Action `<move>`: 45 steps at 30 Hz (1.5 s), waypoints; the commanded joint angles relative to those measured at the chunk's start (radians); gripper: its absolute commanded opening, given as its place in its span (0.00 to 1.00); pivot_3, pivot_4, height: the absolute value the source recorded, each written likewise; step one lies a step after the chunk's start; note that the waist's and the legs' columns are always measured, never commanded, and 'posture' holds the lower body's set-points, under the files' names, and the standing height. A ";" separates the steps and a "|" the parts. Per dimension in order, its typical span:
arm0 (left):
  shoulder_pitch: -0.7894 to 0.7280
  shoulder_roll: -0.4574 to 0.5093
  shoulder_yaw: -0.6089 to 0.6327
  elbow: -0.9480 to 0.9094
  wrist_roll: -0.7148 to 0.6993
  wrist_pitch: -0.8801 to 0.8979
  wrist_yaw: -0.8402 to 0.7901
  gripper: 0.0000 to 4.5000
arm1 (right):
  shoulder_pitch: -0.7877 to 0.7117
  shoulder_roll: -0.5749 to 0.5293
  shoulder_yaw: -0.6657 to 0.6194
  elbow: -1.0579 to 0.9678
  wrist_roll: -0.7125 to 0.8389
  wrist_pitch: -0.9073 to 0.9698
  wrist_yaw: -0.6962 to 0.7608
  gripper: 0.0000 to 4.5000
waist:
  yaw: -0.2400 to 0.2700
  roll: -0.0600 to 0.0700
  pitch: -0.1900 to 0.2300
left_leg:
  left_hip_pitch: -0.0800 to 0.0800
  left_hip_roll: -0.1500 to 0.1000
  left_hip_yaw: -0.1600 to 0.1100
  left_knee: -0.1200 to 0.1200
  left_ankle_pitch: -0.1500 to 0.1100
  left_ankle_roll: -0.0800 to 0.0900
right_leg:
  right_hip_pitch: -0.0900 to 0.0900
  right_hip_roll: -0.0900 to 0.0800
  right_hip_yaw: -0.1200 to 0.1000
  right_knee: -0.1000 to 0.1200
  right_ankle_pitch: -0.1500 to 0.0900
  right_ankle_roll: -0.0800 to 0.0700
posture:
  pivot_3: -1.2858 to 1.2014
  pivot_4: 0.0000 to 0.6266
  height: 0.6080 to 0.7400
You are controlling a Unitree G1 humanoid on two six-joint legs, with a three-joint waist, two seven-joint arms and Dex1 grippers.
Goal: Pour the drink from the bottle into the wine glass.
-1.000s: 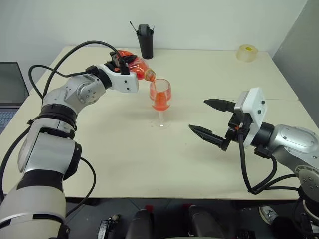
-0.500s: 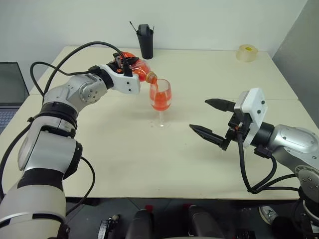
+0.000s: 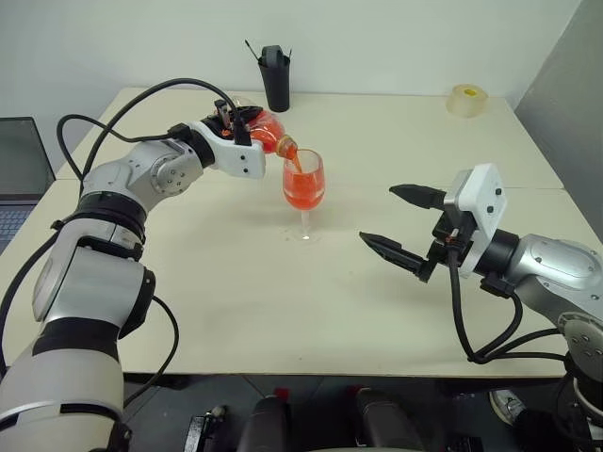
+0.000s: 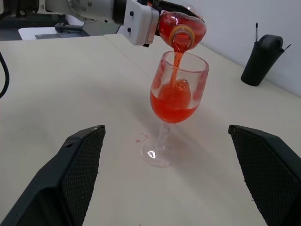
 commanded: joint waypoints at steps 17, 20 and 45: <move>0.070 -0.063 0.250 -0.043 -0.425 0.045 -0.318 0.17 | -0.055 0.022 -0.018 0.024 -0.004 -0.043 -0.007 1.00 | -0.001 0.000 0.000 | 0.000 0.001 0.000 0.001 0.000 0.000 | 0.000 0.000 0.000 0.001 0.000 0.000 | 0.52 0.24 1.00; 0.109 -0.091 0.336 -0.078 -0.561 0.111 -0.421 0.17 | -0.101 0.058 0.000 0.061 -0.025 -0.063 -0.029 1.00 | -0.003 0.000 0.000 | 0.000 0.001 0.000 0.001 0.000 0.000 | 0.000 0.000 0.000 0.001 0.000 0.000 | 0.52 0.24 1.00; 0.692 -0.166 0.856 -0.592 -1.003 0.872 -0.197 0.17 | -0.370 0.211 0.275 0.170 0.043 0.179 -0.002 1.00 | -0.003 -0.001 -0.003 | -0.006 0.001 -0.014 0.011 0.000 0.000 | -0.002 -0.008 -0.002 0.008 0.000 0.000 | 0.52 0.24 1.00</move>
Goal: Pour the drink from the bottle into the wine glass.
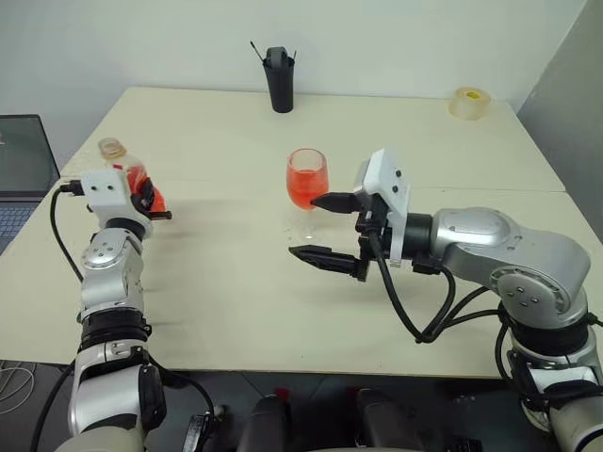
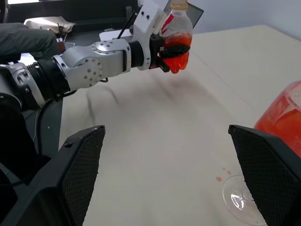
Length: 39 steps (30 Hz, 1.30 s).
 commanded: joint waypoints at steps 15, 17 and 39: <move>-0.005 -0.044 0.056 0.152 -0.043 -0.085 0.058 0.69 | -0.032 0.005 0.013 -0.002 -0.061 -0.017 0.030 1.00 | -0.001 0.000 0.000 | 0.000 0.000 0.000 0.000 0.000 0.000 | 0.000 0.000 0.000 0.000 0.000 0.000 | 0.52 0.24 1.00; -0.003 -0.045 0.054 0.151 -0.042 -0.087 0.061 0.82 | -0.031 0.005 0.013 -0.002 -0.064 -0.018 0.034 1.00 | -0.001 0.000 0.000 | 0.000 0.000 0.000 0.000 0.000 0.000 | 0.000 0.000 0.000 0.000 0.000 0.000 | 0.52 0.24 1.00; 0.408 -0.009 0.101 -0.740 -0.173 0.420 0.041 0.99 | -0.003 -0.062 -0.014 0.032 -0.118 -0.072 0.127 1.00 | -0.002 0.000 0.000 | 0.000 0.001 -0.001 -0.001 0.000 0.000 | 0.001 -0.001 0.000 -0.002 0.000 0.000 | 0.52 0.24 1.00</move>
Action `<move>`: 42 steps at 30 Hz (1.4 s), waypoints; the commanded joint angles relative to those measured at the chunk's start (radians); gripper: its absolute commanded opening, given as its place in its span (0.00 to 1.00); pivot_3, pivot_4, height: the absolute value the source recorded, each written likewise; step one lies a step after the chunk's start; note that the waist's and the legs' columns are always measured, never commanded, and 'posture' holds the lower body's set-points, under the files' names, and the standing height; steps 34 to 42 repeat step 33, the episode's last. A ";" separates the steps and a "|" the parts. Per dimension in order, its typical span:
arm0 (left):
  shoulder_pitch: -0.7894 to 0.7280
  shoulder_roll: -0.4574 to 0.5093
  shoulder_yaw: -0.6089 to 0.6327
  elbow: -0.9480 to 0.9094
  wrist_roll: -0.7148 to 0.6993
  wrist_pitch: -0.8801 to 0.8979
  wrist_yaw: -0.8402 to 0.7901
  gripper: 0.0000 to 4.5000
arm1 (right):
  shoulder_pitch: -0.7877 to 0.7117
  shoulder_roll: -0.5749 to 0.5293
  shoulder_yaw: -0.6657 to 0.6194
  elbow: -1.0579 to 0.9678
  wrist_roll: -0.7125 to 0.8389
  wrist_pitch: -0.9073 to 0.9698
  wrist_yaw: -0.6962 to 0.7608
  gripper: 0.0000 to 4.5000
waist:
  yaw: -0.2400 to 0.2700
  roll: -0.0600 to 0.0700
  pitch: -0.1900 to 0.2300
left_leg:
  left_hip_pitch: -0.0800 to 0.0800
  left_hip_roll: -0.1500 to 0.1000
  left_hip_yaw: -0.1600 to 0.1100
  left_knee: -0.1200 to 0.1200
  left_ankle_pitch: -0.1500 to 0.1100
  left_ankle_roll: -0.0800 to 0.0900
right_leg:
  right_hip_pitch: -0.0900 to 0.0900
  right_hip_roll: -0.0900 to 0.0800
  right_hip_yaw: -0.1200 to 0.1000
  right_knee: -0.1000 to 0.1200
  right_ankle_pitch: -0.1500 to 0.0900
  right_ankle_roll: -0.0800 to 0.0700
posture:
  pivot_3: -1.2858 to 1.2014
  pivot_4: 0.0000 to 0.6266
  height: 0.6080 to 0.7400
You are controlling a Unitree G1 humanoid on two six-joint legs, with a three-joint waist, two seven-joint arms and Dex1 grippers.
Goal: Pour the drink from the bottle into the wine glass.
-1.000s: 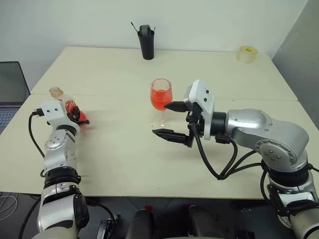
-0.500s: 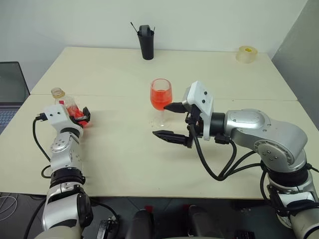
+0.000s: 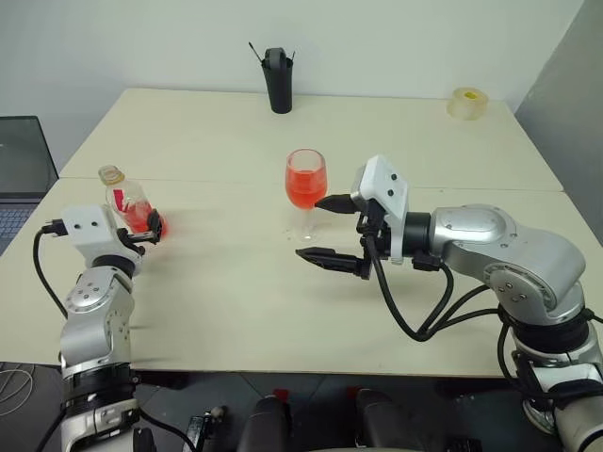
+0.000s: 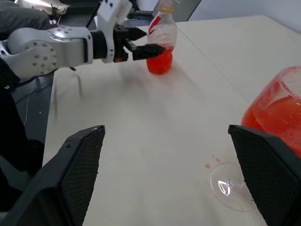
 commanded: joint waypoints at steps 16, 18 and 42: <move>-0.073 0.551 -0.062 -0.174 -0.370 0.203 -0.946 0.99 | 0.117 -0.337 -0.320 0.128 0.060 -0.090 0.302 1.00 | 0.003 0.002 0.002 | 0.006 -0.001 0.006 -0.007 0.000 0.000 | 0.005 0.005 0.000 -0.008 0.000 0.000 | 0.52 0.24 1.00; -0.105 0.573 -0.069 -0.160 -0.383 0.219 -0.987 0.99 | 0.120 -0.373 -0.352 0.144 0.063 -0.098 0.320 1.00 | -0.002 0.003 0.002 | 0.009 0.000 0.008 -0.011 0.000 0.000 | 0.005 0.006 0.003 -0.008 0.000 0.000 | 0.52 0.24 1.00; -0.213 0.653 -0.059 -0.042 -0.454 0.301 -1.191 0.99 | 0.119 -0.445 -0.447 0.263 0.076 -0.192 0.442 1.00 | -0.007 0.004 0.003 | 0.009 0.002 0.012 -0.012 0.000 0.000 | 0.004 0.010 0.004 -0.008 0.000 0.000 | 0.52 0.24 1.00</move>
